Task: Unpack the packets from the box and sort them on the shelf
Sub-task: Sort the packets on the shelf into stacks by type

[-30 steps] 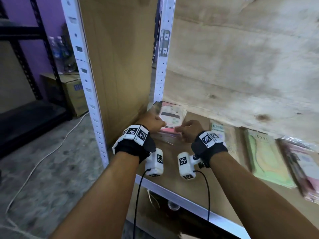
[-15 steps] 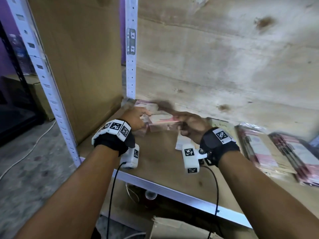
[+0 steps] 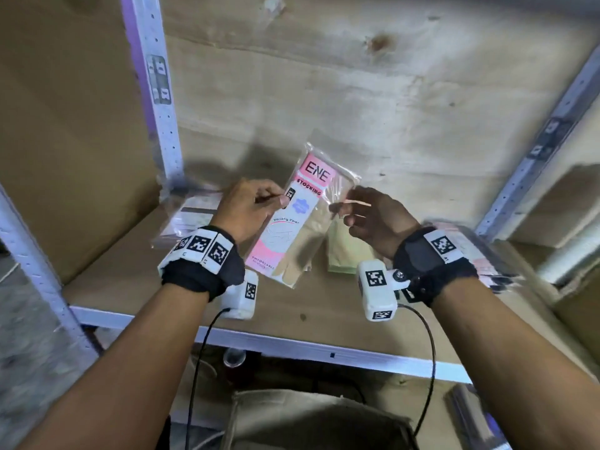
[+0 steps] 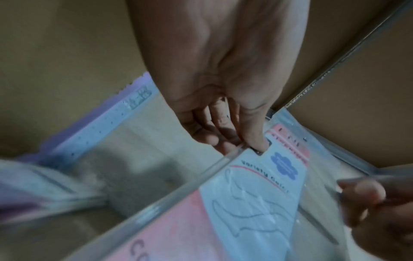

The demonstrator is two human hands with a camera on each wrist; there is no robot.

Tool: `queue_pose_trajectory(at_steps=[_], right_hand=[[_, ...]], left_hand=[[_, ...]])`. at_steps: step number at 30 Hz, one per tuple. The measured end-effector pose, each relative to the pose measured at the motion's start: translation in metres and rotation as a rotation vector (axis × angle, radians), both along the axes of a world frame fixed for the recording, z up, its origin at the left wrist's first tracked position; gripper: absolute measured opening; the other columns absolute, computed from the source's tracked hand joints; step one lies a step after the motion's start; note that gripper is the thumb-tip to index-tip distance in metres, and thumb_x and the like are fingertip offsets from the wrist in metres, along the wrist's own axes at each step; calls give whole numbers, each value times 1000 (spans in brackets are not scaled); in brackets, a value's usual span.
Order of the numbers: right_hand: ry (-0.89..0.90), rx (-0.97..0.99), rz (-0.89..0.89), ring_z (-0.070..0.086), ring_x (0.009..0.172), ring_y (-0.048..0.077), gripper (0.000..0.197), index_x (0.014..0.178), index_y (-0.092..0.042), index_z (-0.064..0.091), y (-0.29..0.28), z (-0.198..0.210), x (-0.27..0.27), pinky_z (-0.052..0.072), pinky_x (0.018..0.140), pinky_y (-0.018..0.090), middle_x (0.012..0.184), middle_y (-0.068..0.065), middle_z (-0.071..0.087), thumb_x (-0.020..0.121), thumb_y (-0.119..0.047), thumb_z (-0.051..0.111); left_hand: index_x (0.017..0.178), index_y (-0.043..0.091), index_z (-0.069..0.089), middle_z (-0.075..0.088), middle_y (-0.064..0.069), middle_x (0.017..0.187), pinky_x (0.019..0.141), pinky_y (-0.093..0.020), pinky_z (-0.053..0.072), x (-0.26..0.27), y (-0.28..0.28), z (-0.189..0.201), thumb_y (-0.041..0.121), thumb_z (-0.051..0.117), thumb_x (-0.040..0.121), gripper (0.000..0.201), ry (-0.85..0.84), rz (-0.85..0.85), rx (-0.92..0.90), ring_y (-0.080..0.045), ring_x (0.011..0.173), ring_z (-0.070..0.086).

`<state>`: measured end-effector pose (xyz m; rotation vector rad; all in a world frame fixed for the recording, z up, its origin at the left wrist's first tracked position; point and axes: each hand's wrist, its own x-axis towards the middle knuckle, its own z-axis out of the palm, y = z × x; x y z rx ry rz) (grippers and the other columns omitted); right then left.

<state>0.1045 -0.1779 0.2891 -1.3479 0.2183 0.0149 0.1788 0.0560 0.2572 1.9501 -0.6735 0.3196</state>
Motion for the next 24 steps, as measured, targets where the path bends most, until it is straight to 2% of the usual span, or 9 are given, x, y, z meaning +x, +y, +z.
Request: queue_pose_trajectory(at_steps=[3,6,8,10,13,15,17,21,24], right_hand=[[61,-256,-5,41,57,14,10,90,-16,59,-11,-21,-12,33,47,20,65,0,50,91,-24,65],[71,-409,45,49,67,15,12,93,-15,68,-15,-45,-26,40,58,23,82,2,60,84,-18,76],[64,-400,77,61,86,23,11,91,-13,68,-17,-59,-33,49,72,30,100,8,70,84,-9,74],[45,-342,49,65,102,37,19,102,-4,63,-20,-71,-37,49,84,43,115,23,68,85,-2,71],[29,-275,16,63,104,45,31,117,5,54,-26,-79,-37,49,76,44,124,32,62,89,2,66],[21,-224,18,63,108,47,34,121,9,50,-31,-80,-37,54,87,54,125,32,61,90,3,63],[5,-201,16,61,111,50,29,119,6,53,-38,-80,-37,46,98,61,124,33,62,91,5,61],[17,-245,123,62,89,32,27,116,7,55,-47,-82,-37,49,81,40,106,27,61,90,15,51],[34,-374,198,61,77,16,30,112,-7,61,-53,-82,-39,50,68,23,92,9,63,91,13,53]], left_hand=[[86,9,72,68,8,69,61,-18,48,-7,-20,-14,15,69,90,8,139,-94,-44,-6,62,58],[98,-2,72,66,9,63,56,-16,46,-9,-38,-30,10,68,90,15,304,-101,-146,-2,54,55],[104,-5,70,68,3,67,53,-16,45,-10,-48,-36,9,66,91,20,428,-110,-212,-3,53,54],[109,-6,69,69,-4,75,52,-15,46,-11,-55,-40,9,65,92,22,542,-131,-287,-4,54,56],[110,-4,67,71,-10,85,54,-17,50,-12,-65,-42,10,64,94,22,654,-130,-348,-9,59,60],[109,0,66,71,-11,90,57,-19,50,-9,-72,-45,11,61,96,18,689,-123,-324,-11,62,64],[108,3,67,73,-11,94,61,-22,51,-3,-78,-48,18,60,97,19,705,-112,-279,-15,70,67],[96,16,65,73,-1,78,52,-19,53,16,-84,-50,28,63,95,12,729,-53,-381,-12,62,69],[104,13,66,76,-4,87,72,-32,58,38,-78,-53,30,76,83,28,665,53,-496,-22,79,72]])
